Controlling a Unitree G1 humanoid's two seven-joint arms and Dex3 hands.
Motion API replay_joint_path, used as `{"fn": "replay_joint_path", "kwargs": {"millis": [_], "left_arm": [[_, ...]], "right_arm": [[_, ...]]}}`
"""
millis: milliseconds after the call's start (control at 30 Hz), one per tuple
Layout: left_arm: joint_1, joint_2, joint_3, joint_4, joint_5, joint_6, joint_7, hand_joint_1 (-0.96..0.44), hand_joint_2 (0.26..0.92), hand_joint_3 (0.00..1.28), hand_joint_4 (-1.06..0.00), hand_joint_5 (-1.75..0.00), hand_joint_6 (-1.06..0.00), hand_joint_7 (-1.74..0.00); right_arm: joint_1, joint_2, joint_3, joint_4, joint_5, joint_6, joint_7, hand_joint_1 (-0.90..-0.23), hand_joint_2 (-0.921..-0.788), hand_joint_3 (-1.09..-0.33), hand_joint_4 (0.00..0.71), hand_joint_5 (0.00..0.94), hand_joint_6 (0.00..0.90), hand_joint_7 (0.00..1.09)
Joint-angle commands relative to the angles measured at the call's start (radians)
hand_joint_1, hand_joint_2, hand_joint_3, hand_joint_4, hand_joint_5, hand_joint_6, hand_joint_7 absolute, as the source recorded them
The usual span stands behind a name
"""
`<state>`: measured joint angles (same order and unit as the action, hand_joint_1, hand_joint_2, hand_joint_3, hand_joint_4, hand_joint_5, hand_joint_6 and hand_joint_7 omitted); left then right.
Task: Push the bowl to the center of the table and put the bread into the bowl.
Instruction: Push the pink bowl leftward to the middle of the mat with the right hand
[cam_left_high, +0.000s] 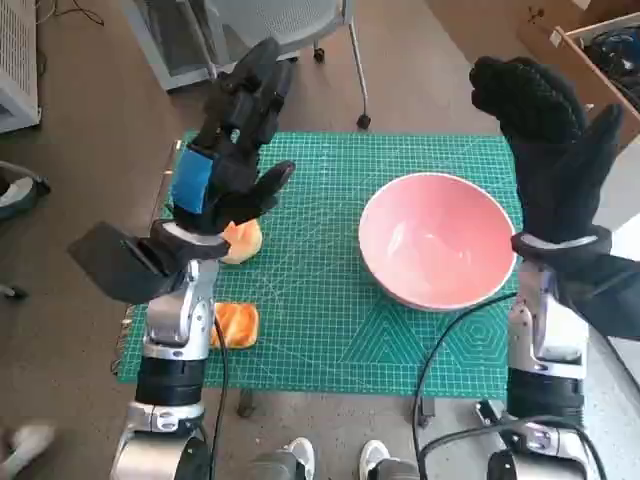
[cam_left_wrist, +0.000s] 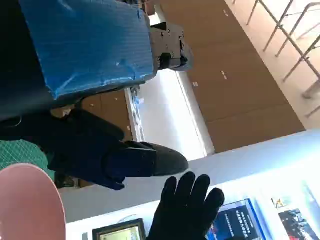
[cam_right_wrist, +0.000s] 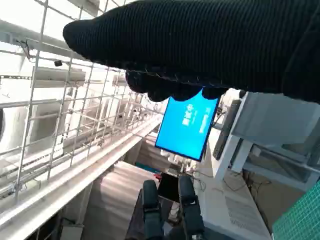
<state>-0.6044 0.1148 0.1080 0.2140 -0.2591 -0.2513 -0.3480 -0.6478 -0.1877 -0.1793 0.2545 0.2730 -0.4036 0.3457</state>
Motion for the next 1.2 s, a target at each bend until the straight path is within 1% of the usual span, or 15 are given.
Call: {"fn": "replay_joint_path", "kwargs": {"millis": [33, 333, 600, 800, 1200], "left_arm": [[-0.002, 0.001, 0.002, -0.023, 0.0, -0.005, 0.006, -0.64, 0.921, 0.32, -0.06, -0.05, 0.0, -0.4], [0.0, 0.0, 0.007, -0.026, -0.015, 0.0, 0.003, -0.65, 0.921, 0.32, -0.06, -0.05, 0.0, -0.42], [0.003, -0.002, 0.007, -0.032, -0.023, 0.004, 0.007, -0.65, 0.921, 0.29, -0.07, -0.06, 0.0, -0.46], [0.007, -0.005, 0.006, -0.036, -0.024, 0.009, 0.01, -0.65, 0.921, 0.29, -0.07, -0.06, 0.0, -0.47], [0.013, -0.007, 0.006, -0.04, -0.023, 0.013, 0.013, -0.63, 0.921, 0.28, -0.07, -0.07, 0.0, -0.48]], "right_arm": [[0.024, 0.002, -0.003, 0.005, 0.012, 0.019, -0.001, -0.543, -0.921, -0.525, 0.342, 0.004, 0.256, 0.4], [0.018, -0.002, -0.006, 0.027, 0.025, 0.013, 0.014, -0.554, -0.921, -0.521, 0.343, 0.003, 0.253, 0.41], [0.028, -0.004, -0.007, 0.01, 0.03, 0.014, 0.017, -0.561, -0.921, -0.519, 0.343, 0.002, 0.25, 0.41], [0.034, -0.005, -0.007, 0.006, 0.03, 0.011, 0.014, -0.554, -0.921, -0.522, 0.342, 0.001, 0.249, 0.42], [0.045, -0.02, -0.029, 0.016, 0.038, -0.002, 0.018, -0.541, -0.921, -0.538, 0.332, 0.0, 0.236, 0.43]]}}
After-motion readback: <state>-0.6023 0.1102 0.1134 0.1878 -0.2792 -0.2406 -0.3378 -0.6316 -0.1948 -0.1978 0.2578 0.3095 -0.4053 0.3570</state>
